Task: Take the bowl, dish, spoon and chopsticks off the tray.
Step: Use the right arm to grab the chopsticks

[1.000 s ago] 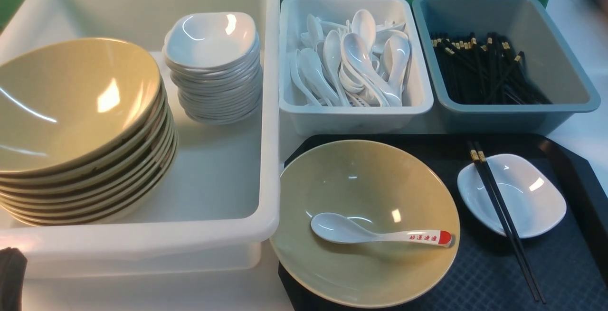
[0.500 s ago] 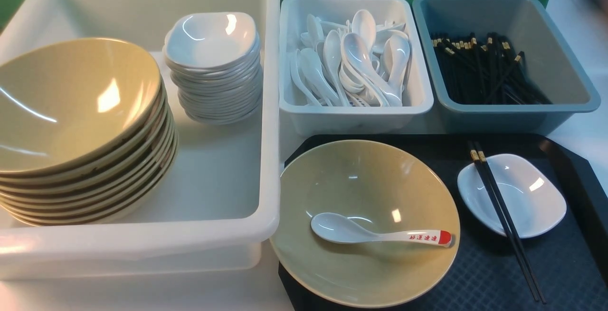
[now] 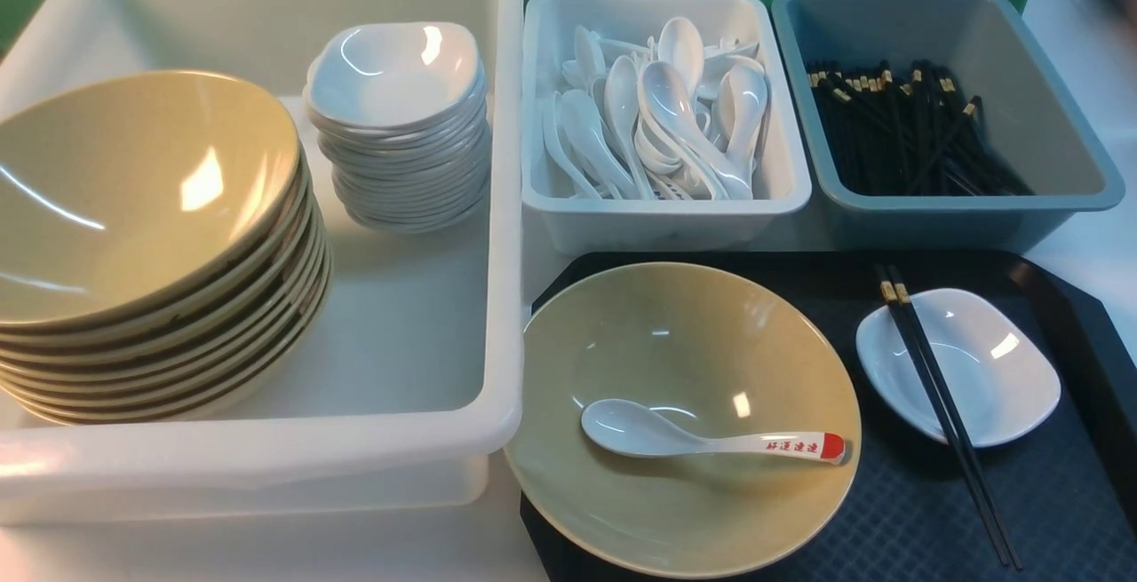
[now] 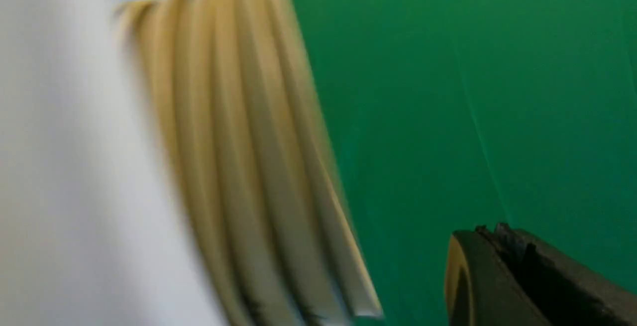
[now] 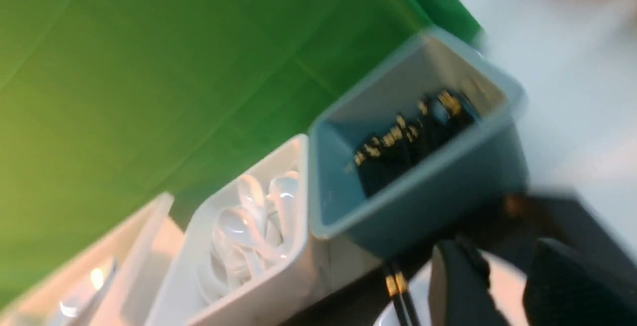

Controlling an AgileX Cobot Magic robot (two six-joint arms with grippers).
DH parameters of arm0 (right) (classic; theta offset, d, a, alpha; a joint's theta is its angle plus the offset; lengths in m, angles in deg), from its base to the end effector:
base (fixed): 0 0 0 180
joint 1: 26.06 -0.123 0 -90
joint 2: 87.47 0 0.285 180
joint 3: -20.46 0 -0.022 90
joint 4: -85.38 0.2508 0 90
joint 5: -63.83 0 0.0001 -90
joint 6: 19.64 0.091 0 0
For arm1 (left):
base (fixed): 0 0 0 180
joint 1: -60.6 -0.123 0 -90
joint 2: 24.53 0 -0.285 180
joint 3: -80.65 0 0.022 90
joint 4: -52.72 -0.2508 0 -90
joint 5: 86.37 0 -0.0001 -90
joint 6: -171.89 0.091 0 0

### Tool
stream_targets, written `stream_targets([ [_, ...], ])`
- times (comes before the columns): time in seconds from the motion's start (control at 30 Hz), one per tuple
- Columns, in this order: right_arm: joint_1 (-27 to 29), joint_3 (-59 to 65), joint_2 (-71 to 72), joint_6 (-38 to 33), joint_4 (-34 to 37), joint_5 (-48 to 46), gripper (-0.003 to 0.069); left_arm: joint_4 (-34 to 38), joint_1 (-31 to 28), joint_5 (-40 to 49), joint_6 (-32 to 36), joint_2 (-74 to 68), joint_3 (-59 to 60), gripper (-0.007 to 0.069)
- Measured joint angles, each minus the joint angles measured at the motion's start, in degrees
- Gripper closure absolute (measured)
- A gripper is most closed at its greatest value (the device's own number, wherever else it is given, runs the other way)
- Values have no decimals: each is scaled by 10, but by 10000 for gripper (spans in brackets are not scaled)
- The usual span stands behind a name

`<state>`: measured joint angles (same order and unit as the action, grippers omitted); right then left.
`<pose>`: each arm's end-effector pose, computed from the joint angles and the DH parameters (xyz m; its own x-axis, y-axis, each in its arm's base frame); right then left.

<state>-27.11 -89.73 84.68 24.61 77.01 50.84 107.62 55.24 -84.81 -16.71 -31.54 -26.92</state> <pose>0.0490 -0.0021 0.2361 0.0012 0.5889 -0.8082 0.0169 0.8081 0.5888 0.0493 0.0025 0.2406 0.1386 -0.8856 -0.4434 0.1176 0.4592 -0.8805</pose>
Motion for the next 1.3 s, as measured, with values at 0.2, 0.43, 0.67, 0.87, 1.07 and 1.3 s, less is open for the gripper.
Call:
stream_targets([
  [0.2,-22,-159,-118,-220,0,-92,573,-187,0,95,135,-69,-156,636],
  [0.43,-23,-332,-294,-352,0,-233,626,-385,0,329,171,-252,-330,636],
  [0.67,-47,-444,-469,-449,0,-419,625,-469,66,575,176,-425,-443,636],
  [0.87,-115,-463,-555,-465,0,-428,622,-454,186,596,213,-519,-497,636],
  [1.07,-141,-465,-658,-435,4,-424,582,-457,331,615,220,-641,-582,636],
  [1.3,-143,-465,-756,-407,11,-389,386,-469,447,616,220,-739,-659,636],
])
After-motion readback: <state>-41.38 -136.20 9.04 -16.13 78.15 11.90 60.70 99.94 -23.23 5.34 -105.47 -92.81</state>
